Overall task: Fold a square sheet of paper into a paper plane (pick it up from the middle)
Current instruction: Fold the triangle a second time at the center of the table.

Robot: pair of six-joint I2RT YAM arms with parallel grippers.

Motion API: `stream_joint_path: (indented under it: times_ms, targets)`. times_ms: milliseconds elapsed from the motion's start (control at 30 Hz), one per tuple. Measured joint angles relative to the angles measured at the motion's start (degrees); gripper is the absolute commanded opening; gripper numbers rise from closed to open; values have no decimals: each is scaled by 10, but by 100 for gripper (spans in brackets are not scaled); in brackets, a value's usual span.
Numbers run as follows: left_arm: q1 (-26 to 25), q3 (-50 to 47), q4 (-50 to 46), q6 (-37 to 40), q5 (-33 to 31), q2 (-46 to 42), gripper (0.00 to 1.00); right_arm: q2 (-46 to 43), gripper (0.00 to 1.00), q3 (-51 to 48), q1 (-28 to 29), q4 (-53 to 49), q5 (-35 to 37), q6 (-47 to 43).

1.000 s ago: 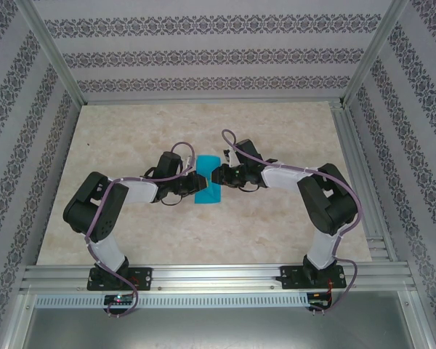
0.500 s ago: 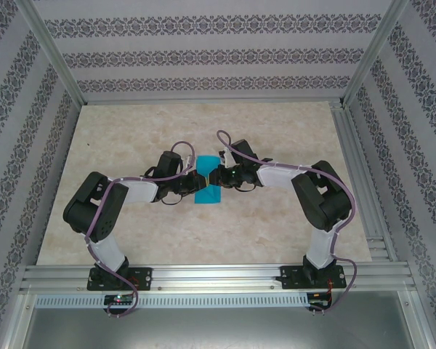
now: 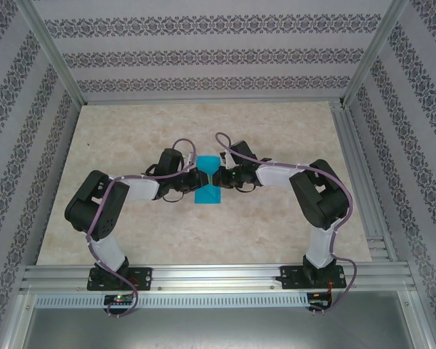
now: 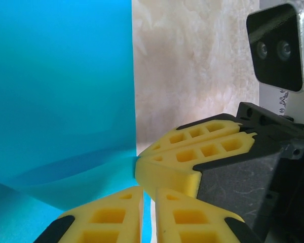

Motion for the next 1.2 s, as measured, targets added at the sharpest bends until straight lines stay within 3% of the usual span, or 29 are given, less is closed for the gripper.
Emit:
stream_joint_path:
  times_ms: [1200]
  targets:
    - [-5,35,-17,13,2,48,14,19,11,9,-1,-19,61,-16]
